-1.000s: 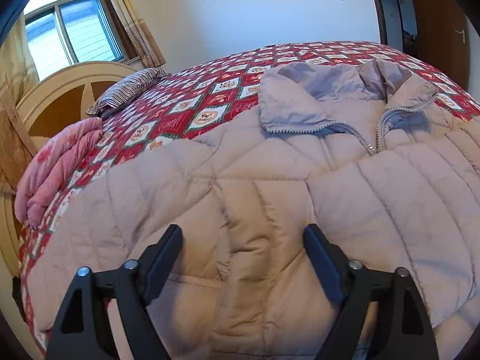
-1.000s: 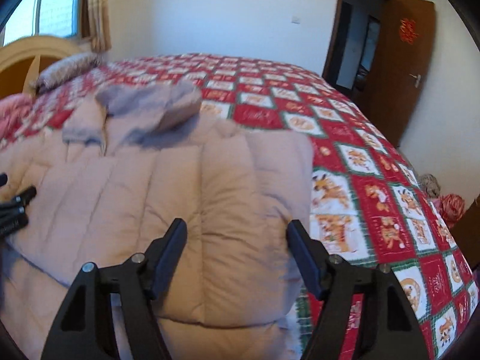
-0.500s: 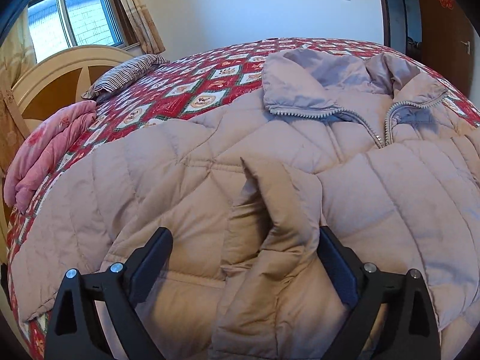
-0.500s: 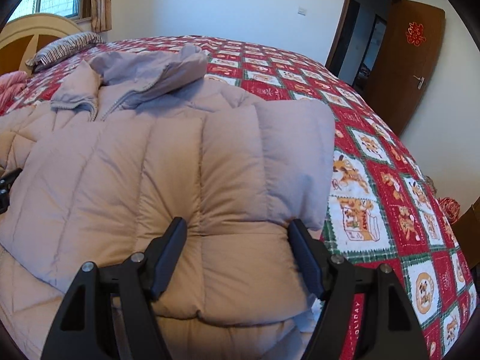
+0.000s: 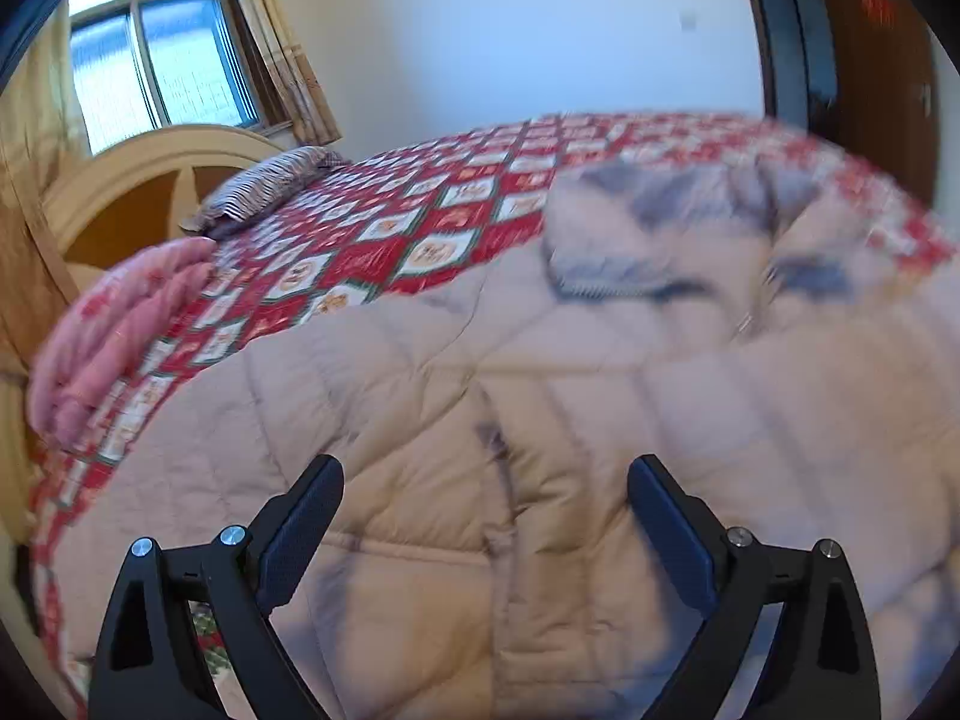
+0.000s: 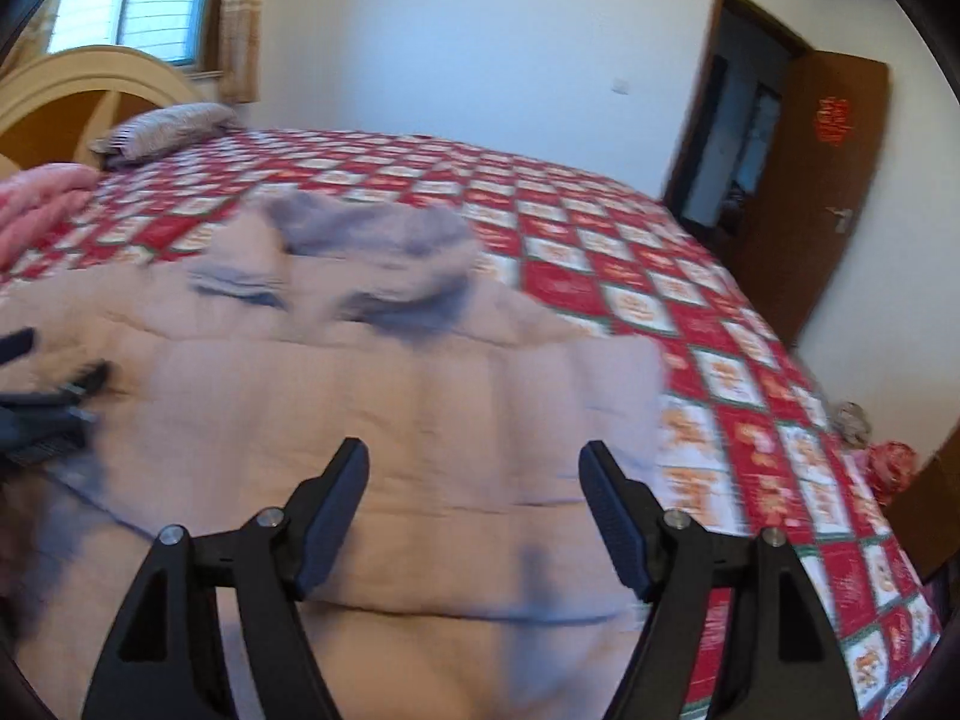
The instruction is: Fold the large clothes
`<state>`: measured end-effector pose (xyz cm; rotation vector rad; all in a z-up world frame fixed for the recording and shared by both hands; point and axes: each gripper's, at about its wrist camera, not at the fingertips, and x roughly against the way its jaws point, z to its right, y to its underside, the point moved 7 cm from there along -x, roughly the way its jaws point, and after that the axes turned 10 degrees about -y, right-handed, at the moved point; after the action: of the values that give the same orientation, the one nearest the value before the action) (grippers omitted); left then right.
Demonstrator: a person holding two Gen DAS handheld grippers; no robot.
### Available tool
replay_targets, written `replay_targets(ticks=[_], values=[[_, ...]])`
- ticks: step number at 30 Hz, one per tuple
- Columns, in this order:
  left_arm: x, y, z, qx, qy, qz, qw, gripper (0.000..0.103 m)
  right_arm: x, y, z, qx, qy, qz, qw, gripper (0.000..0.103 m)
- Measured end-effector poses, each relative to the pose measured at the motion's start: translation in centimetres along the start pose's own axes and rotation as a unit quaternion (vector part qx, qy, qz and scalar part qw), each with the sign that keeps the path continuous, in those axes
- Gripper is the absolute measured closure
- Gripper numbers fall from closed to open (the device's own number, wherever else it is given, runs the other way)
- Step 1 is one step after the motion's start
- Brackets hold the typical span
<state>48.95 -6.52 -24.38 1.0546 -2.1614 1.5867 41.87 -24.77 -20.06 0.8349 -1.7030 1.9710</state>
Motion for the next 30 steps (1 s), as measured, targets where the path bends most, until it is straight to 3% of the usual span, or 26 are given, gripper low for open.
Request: replay_targets(ticks=[5,7,12,25,28,30], values=[[-1.5,1.2,0.4,0.006,0.014,-0.021,0.9997,0.007,-3.7,0.9,-4.3,0.039,-0.026,-0.035,0.998,0.027],[-1.9,1.4,0.6,0.004,0.024,-0.026,0.9994,0.006,-5.9,2.4,-4.3,0.034,-0.027,-0.059,0.997,0.027],[-2.5,1.6,0.8,0.014,0.036,-0.040,0.9985,0.003,-7.6,3.6,-3.4,0.003,-0.047,-0.074,0.996,0.025],[-2.4,1.3,1.0,0.010,0.048,-0.048,0.9977,0.001,-7.9,4.0,-3.7,0.010,-0.024,-0.082,0.996,0.019],[-0.7,0.4,-0.8,0.006,0.045,-0.041,0.9981,0.001,-7.7,3.8,-3.6,0.008,-0.025,-0.083,0.996,0.017],[1.7,-0.5,-4.0,0.033,0.060,-0.014,0.9976,0.001,-6.4,3.4,-2.9,-0.002,-0.027,-0.081,0.996,0.017]])
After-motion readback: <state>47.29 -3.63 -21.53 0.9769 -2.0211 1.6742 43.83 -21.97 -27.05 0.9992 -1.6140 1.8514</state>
